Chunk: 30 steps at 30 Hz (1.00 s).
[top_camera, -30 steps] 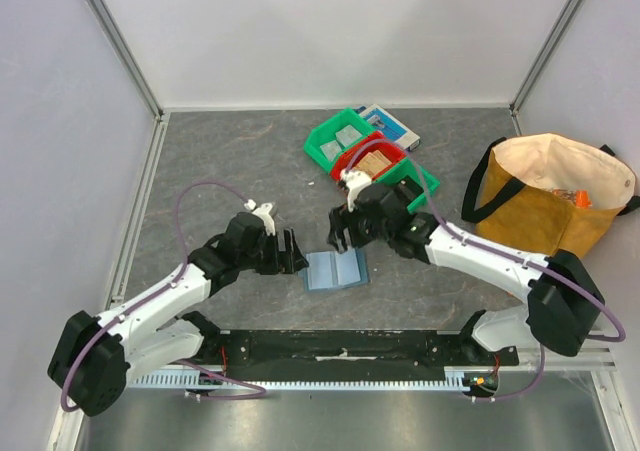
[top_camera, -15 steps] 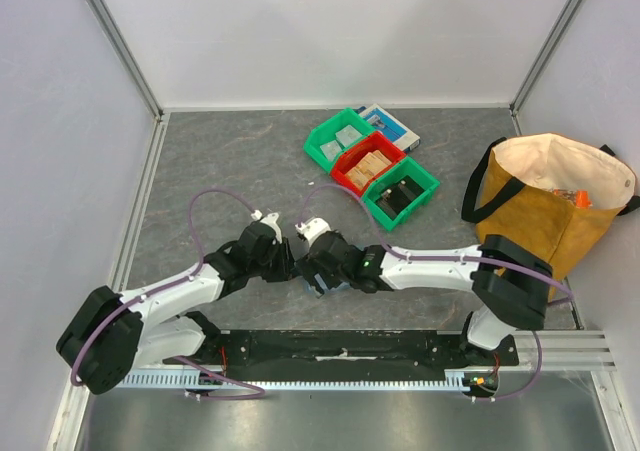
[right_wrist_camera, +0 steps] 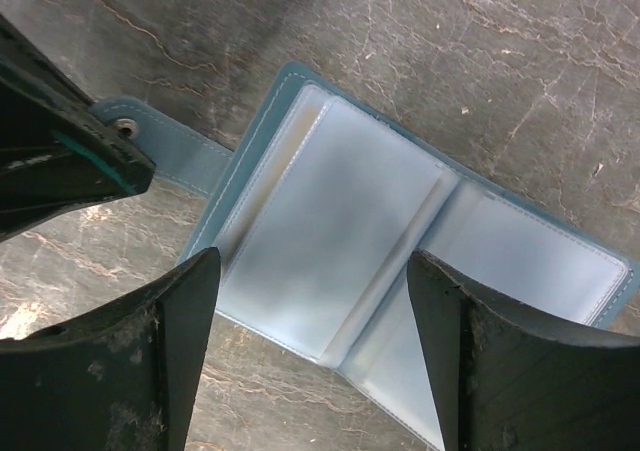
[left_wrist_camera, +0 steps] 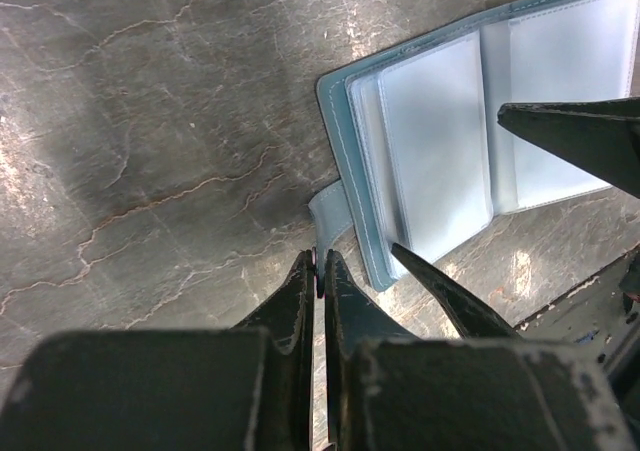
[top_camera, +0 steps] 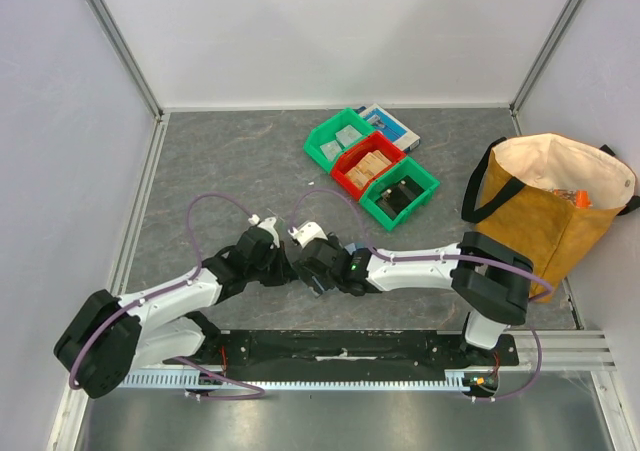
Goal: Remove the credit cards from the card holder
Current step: Remove the credit card from the card holder.
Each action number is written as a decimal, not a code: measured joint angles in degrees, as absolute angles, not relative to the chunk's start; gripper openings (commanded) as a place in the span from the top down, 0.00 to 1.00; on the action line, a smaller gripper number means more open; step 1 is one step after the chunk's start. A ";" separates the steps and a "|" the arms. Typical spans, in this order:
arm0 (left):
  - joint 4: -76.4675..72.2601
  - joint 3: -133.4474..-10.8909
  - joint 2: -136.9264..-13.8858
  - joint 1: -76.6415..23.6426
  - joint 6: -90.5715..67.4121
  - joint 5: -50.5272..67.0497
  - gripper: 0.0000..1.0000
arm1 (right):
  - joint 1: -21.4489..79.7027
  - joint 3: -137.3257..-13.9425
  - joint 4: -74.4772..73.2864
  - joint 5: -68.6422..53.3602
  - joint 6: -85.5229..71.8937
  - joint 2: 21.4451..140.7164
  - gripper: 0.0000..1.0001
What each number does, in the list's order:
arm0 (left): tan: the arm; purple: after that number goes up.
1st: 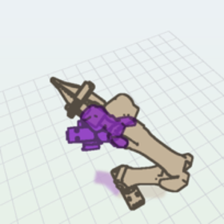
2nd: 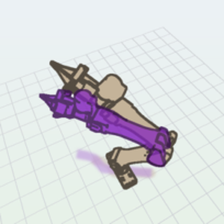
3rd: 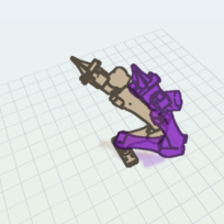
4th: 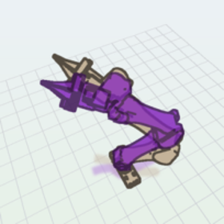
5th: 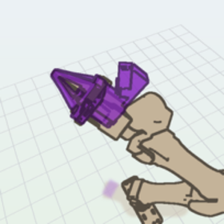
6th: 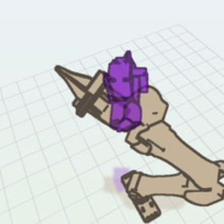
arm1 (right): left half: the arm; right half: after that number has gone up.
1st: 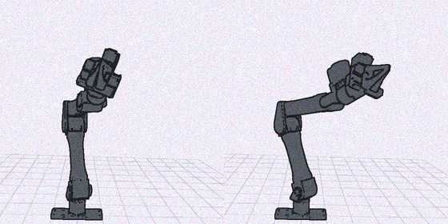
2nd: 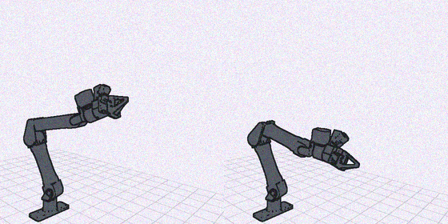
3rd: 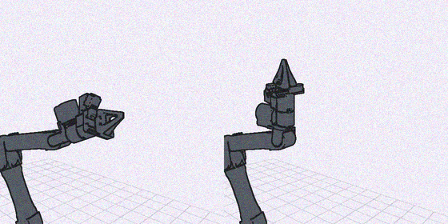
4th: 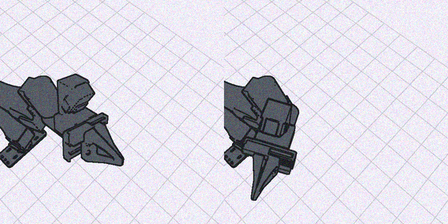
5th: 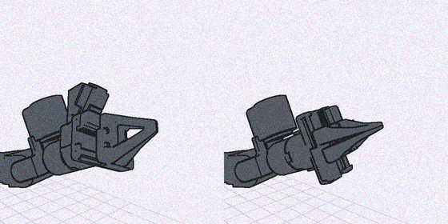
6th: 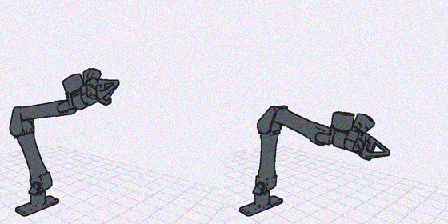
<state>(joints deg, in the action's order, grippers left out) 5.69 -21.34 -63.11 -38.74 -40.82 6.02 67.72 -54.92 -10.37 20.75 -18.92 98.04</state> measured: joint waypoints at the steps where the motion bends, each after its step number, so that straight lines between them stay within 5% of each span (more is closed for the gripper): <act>1: 5.80 -21.23 -62.72 -38.74 -40.84 6.02 0.98 | 67.72 -54.92 -10.46 20.95 -18.94 98.35 0.21; 15: 8.36 -21.15 -60.07 -38.76 -40.82 6.17 0.98 | 67.75 -55.00 -13.06 23.92 -18.92 96.66 0.65; 21: 9.65 -21.15 -58.28 -38.76 -40.80 6.81 0.98 | 66.02 -55.00 -13.98 23.88 -18.90 93.54 0.72; 30: 12.32 -20.97 -55.24 -38.76 -40.80 8.05 0.98 | 58.48 -55.00 -15.38 24.36 -18.02 91.22 0.68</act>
